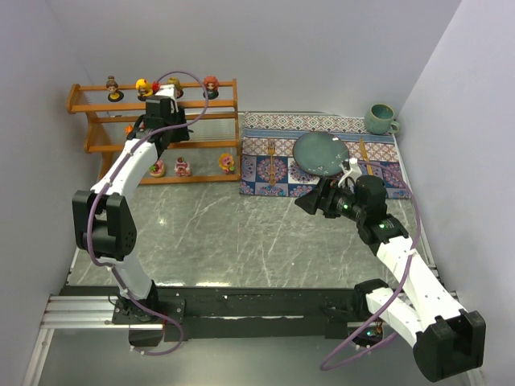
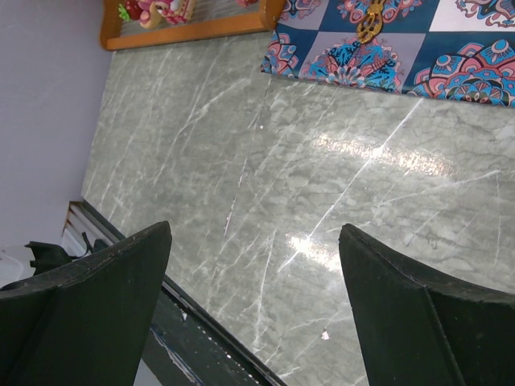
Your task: Place and organize the plastic toys onto the shelf
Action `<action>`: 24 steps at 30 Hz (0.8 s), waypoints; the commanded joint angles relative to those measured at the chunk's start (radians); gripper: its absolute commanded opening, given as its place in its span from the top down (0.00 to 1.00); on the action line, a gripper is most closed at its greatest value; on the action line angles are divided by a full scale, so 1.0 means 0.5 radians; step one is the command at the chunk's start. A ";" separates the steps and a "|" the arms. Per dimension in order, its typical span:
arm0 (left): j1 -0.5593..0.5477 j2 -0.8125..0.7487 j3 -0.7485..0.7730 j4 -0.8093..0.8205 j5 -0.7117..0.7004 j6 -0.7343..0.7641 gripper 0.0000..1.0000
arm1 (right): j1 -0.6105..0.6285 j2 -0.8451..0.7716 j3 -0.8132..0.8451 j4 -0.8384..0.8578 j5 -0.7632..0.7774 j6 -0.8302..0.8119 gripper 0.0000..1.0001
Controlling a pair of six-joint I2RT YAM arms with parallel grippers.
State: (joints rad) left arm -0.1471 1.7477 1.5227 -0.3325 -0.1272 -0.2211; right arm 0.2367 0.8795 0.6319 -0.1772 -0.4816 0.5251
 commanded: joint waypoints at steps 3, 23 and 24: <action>0.003 -0.032 0.017 0.036 0.027 0.049 0.37 | -0.010 -0.001 0.028 0.045 0.009 -0.032 0.08; 0.003 -0.338 -0.183 -0.004 0.092 -0.070 0.09 | -0.010 -0.038 0.028 0.038 0.003 -0.032 0.08; 0.003 -0.421 -0.210 -0.022 0.104 -0.091 0.08 | -0.010 -0.044 0.028 0.032 0.003 -0.032 0.08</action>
State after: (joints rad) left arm -0.1474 1.6882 1.4628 -0.3401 -0.1101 -0.2317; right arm 0.2367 0.8791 0.6319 -0.1776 -0.4824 0.5255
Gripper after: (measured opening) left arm 0.898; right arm 0.919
